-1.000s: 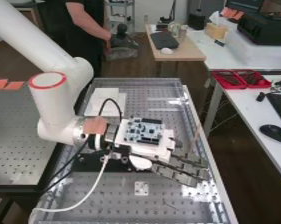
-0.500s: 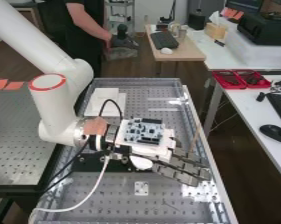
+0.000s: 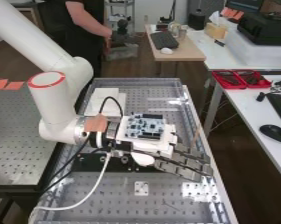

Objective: Grab the drill bit and place it in the clear container

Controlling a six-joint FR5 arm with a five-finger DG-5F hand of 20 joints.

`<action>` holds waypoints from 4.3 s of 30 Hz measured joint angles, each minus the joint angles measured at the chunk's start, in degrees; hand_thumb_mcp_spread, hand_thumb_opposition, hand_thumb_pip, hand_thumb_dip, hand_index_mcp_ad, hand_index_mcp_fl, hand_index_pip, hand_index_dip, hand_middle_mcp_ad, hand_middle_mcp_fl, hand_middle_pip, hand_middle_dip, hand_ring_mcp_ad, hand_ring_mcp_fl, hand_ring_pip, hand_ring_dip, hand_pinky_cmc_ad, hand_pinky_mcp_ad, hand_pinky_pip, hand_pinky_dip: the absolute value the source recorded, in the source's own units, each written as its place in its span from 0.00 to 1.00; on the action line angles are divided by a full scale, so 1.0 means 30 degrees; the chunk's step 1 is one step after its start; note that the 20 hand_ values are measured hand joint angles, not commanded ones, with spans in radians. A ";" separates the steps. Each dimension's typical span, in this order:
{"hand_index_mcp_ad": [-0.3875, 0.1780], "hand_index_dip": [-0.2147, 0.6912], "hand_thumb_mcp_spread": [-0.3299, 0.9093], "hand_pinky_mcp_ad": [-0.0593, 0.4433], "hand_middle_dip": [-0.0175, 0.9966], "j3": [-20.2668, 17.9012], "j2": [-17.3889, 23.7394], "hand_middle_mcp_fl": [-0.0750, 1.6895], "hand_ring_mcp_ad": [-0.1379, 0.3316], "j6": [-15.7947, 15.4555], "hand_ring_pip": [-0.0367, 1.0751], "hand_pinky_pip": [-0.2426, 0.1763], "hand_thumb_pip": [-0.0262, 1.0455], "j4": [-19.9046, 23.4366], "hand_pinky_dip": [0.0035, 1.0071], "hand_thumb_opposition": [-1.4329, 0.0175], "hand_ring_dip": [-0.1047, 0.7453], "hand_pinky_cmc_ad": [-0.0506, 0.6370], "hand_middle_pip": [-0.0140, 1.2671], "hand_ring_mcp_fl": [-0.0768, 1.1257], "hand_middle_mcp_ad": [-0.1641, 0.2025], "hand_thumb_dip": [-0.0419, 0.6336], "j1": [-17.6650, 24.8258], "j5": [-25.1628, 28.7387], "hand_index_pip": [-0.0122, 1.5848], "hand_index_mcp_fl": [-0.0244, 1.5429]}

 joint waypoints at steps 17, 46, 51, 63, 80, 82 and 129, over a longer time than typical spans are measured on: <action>0.42 0.29 0.71 0.41 0.15 -0.1114 0.2642 0.18 0.64 -0.0816 0.12 0.39 0.49 0.0011 0.17 0.31 0.09 0.50 0.12 0.14 0.65 0.45 0.0502 -0.0244 0.67 0.59; 0.43 0.36 0.71 0.41 0.15 -0.3301 0.6162 0.19 0.65 -0.0799 0.12 0.39 0.49 0.0338 0.17 0.30 0.09 0.50 0.12 0.14 0.65 0.45 0.4009 -0.1918 0.62 0.62; 0.43 0.36 0.71 0.41 0.16 -0.3336 0.6198 0.19 0.65 -0.0616 0.12 0.39 0.49 0.0371 0.17 0.30 0.09 0.50 0.12 0.14 0.65 0.45 0.4558 -0.2211 0.62 0.62; 0.43 0.37 0.71 0.41 0.15 -0.3248 0.5928 0.19 0.65 -0.0427 0.12 0.39 0.49 0.0298 0.17 0.30 0.09 0.50 0.12 0.15 0.65 0.45 0.5382 -0.2906 0.62 0.62; 0.43 0.38 0.71 0.41 0.15 -0.2578 0.4441 0.18 0.65 0.0055 0.12 0.39 0.49 -0.0192 0.17 0.30 0.09 0.50 0.12 0.15 0.65 0.45 0.6450 -0.3511 0.61 0.63; 0.43 0.38 0.71 0.41 0.15 -0.2353 0.4114 0.18 0.65 0.0173 0.12 0.39 0.49 -0.0335 0.17 0.30 0.09 0.50 0.12 0.15 0.65 0.45 0.6533 -0.3476 0.61 0.63; 0.50 0.45 0.53 0.42 0.17 -0.0629 0.2295 0.05 0.69 0.0170 0.12 0.36 0.48 -0.4124 0.26 0.46 0.10 0.49 0.12 0.09 0.65 0.33 0.5982 -0.3384 0.10 0.09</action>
